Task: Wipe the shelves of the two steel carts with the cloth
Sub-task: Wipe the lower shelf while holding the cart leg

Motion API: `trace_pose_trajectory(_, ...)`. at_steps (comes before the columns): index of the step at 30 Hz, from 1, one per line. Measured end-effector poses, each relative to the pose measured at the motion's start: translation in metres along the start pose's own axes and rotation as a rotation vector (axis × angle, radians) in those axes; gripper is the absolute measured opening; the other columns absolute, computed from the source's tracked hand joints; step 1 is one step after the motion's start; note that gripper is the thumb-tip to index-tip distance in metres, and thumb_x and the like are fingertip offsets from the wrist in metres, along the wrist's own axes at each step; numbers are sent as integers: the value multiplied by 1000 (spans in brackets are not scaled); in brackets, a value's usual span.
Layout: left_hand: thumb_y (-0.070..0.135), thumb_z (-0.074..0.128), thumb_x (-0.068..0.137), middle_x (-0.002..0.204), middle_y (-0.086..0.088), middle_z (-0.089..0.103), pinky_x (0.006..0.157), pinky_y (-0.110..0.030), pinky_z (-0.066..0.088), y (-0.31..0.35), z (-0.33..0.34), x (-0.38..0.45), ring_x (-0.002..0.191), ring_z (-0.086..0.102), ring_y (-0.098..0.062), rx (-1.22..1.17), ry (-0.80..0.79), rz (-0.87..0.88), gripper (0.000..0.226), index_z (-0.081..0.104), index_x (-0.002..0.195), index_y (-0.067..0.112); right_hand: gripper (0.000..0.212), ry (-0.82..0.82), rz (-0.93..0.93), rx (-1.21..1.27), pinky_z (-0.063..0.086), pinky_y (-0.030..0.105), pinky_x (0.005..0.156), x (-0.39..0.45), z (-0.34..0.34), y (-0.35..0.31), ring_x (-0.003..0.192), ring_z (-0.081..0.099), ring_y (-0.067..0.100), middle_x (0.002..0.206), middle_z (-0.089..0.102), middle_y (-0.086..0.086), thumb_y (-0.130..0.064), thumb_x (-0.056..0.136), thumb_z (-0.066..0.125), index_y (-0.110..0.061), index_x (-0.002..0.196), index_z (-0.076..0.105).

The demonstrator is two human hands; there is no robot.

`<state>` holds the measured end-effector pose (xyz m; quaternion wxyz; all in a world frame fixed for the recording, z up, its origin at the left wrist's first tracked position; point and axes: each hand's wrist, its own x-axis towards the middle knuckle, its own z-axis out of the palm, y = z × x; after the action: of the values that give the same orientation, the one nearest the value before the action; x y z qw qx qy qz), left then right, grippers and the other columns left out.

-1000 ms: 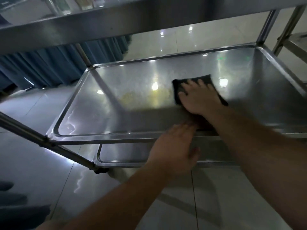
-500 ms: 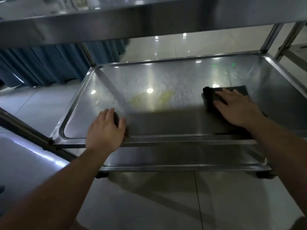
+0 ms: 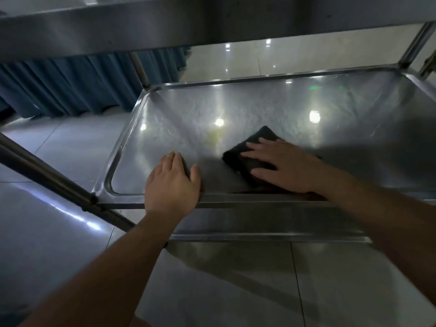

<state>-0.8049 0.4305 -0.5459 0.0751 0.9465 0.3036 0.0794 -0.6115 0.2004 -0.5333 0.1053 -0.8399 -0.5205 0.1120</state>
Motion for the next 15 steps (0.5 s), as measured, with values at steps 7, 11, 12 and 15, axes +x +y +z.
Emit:
trace_pose_trajectory(7, 64, 12, 105, 174, -7, 25, 129, -41, 11, 2, 1, -1, 162, 17, -24, -4, -12, -13, 80, 28, 165, 14, 71, 152, 555, -16, 9, 53, 127, 64, -16, 46, 160, 11, 24, 173, 14, -10, -65, 97, 18, -37, 162, 24)
trace_pose_trajectory(11, 59, 17, 107, 175, -6, 22, 128, -38, 7, 1, 1, 0, 162, 13, -22, 3, -19, -17, 75, 24, 167, 14, 69, 137, 515, 57, 6, 56, 126, 131, -9, -24, 159, 10, 29, 174, 15, -5, -57, 98, 22, -32, 162, 26)
trace_pose_trajectory(12, 58, 18, 108, 174, -6, 23, 129, -38, 8, 1, 1, 0, 162, 14, -22, -2, -19, -20, 73, 27, 166, 14, 68, 129, 442, 37, 7, 56, 126, 139, -4, -46, 159, 12, 28, 173, 17, -5, -57, 99, 23, -32, 162, 28)
trace_pose_trajectory(15, 55, 16, 108, 174, -5, 26, 130, -41, 13, -1, 0, 2, 161, 17, -22, -27, -24, -15, 71, 30, 165, 16, 65, 93, 159, -9, 8, 51, 127, 127, 17, -95, 159, 14, 21, 172, 21, -11, -61, 100, 24, -38, 161, 30)
